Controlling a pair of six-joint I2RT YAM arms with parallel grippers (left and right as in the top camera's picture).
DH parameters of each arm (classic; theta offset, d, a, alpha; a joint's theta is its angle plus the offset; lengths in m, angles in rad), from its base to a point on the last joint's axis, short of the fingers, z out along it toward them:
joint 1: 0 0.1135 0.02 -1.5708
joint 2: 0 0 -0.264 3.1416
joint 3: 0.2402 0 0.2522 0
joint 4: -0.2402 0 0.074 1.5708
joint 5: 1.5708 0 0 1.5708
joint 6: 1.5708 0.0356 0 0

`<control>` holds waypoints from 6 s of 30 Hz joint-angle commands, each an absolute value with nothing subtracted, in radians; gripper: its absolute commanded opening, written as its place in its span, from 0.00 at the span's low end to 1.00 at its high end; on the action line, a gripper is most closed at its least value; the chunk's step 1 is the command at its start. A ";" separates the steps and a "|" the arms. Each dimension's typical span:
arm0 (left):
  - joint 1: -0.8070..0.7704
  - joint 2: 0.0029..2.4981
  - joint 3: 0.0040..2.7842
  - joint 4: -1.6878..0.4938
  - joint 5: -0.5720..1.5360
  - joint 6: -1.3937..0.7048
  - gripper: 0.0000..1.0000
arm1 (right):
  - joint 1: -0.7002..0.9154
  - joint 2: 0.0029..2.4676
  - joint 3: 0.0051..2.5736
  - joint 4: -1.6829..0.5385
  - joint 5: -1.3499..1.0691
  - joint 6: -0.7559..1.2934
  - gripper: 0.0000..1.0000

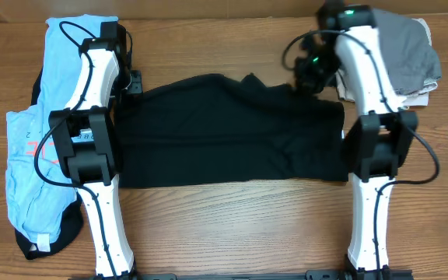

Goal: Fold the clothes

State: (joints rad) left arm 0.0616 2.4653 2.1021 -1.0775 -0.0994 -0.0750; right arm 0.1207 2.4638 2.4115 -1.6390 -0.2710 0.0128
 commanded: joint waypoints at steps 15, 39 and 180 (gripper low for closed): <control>0.072 2.486 2.117 -1.060 -0.077 -0.090 0.04 | 0.257 2.410 2.244 -1.690 -0.266 0.049 0.28; 0.073 2.486 2.117 -1.041 -0.078 -0.090 0.04 | 0.176 2.382 2.074 -1.290 -0.159 0.216 0.75; 0.091 2.484 2.504 -1.452 -0.032 0.000 0.04 | 0.162 2.392 2.095 -1.012 -0.363 -0.366 0.04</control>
State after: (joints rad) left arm 0.0875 2.4790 2.4825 -1.4536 -0.0410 -0.0177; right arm 0.1642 2.3985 2.0995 -1.0130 -0.3279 -0.3656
